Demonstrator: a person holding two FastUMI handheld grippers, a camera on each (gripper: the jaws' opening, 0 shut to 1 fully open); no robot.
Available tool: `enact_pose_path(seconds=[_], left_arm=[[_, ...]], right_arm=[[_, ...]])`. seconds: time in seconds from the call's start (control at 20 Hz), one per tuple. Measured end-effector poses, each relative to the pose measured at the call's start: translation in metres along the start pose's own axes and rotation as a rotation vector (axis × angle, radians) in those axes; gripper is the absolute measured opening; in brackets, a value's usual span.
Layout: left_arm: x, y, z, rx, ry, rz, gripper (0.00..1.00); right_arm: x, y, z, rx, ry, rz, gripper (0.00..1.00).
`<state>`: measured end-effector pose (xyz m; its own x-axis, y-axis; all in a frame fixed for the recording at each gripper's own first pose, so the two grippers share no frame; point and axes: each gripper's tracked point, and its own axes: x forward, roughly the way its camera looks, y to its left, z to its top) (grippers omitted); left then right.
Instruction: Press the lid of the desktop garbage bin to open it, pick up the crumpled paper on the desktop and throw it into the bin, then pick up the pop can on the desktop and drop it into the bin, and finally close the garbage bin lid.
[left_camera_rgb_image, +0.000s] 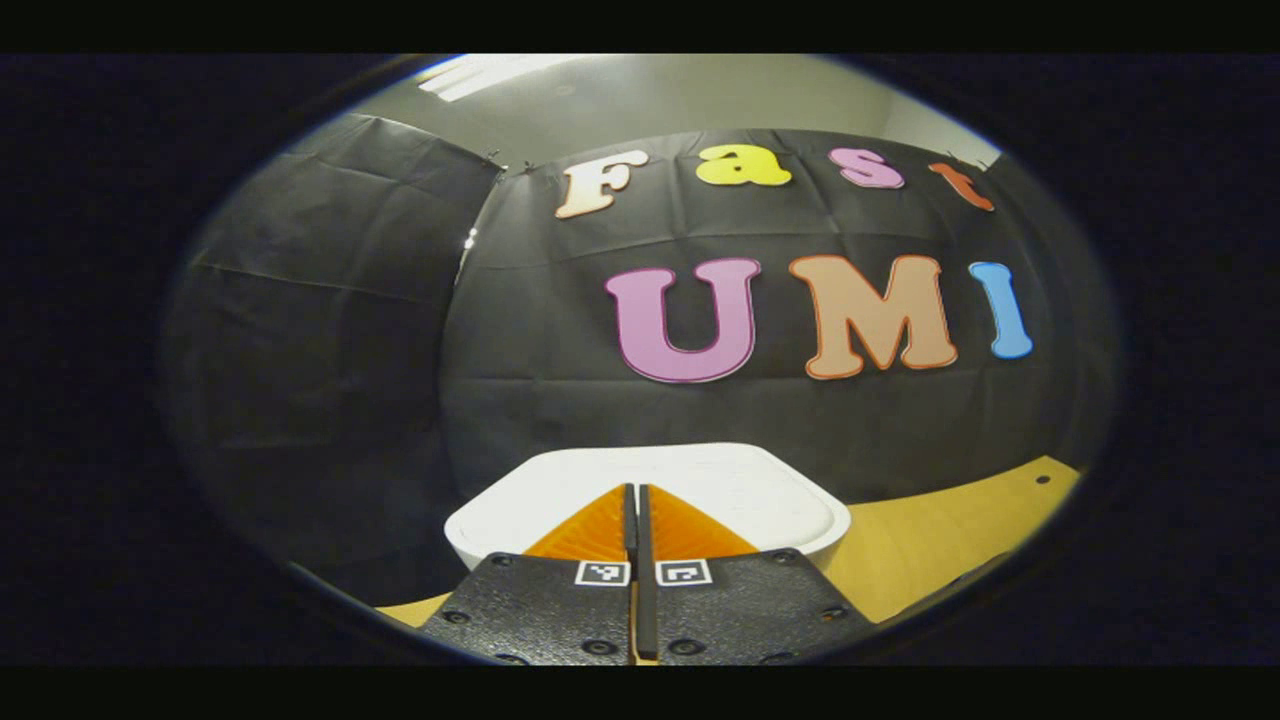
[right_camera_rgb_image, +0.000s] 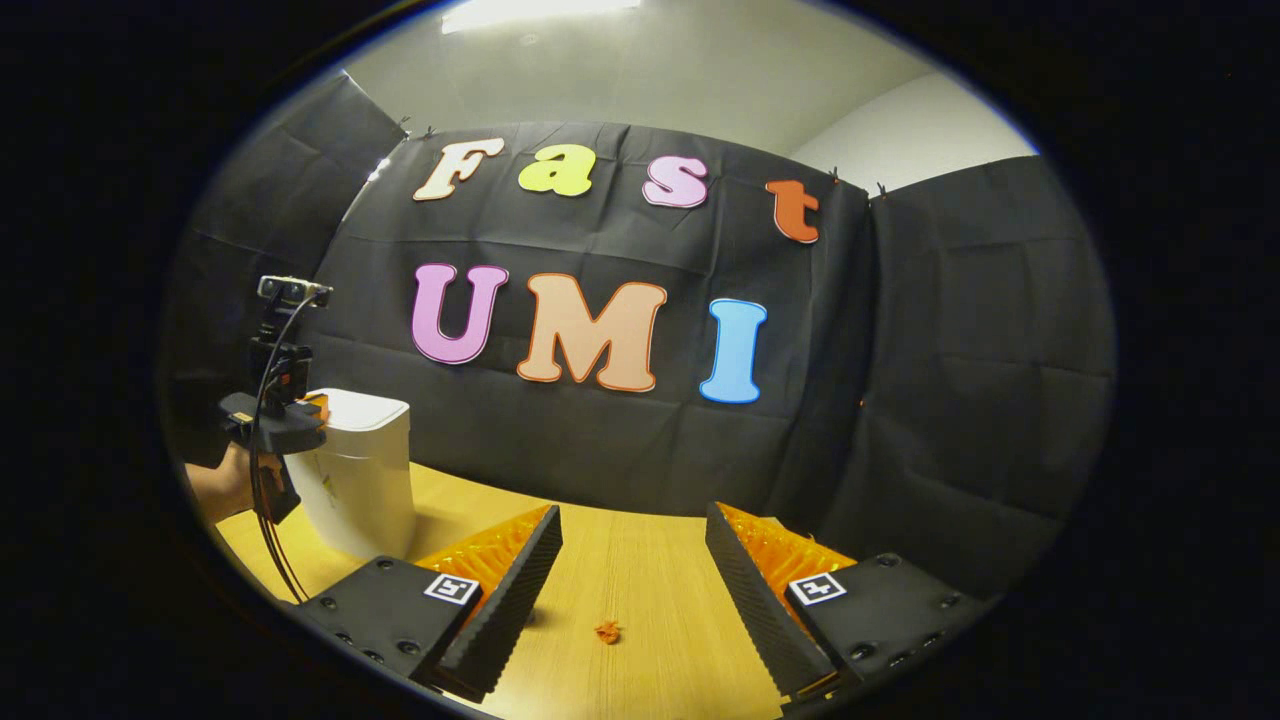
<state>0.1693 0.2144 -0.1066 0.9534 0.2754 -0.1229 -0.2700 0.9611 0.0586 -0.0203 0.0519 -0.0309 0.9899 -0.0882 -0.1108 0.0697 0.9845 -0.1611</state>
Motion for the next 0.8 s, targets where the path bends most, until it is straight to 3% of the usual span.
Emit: enact_pose_path(seconds=[0.3,0.45,0.5,0.55,0.7,0.8], left_arm=[[-0.001,-0.001,0.028,0.032,-0.020,-0.050,0.00],[-0.015,-0.021,0.083,-0.033,-0.095,-0.132,0.00],[-0.021,-0.024,0.100,-0.046,-0.128,-0.150,0.13],[-0.029,-0.027,0.115,-0.050,-0.155,-0.156,0.20],[-0.064,-0.036,0.144,-0.032,-0.220,-0.170,0.60],[-0.088,-0.048,0.152,-0.018,-0.246,-0.191,0.74]], right_arm=[[-0.006,0.003,0.016,0.015,-0.045,0.026,0.96],[-0.005,-0.003,0.025,0.046,-0.075,0.035,0.96],[-0.004,-0.004,0.028,0.056,-0.083,0.041,0.96],[-0.002,-0.007,0.030,0.064,-0.090,0.046,0.96],[-0.001,-0.018,0.035,0.079,-0.111,0.057,0.96],[0.003,-0.027,0.037,0.087,-0.127,0.062,0.96]])
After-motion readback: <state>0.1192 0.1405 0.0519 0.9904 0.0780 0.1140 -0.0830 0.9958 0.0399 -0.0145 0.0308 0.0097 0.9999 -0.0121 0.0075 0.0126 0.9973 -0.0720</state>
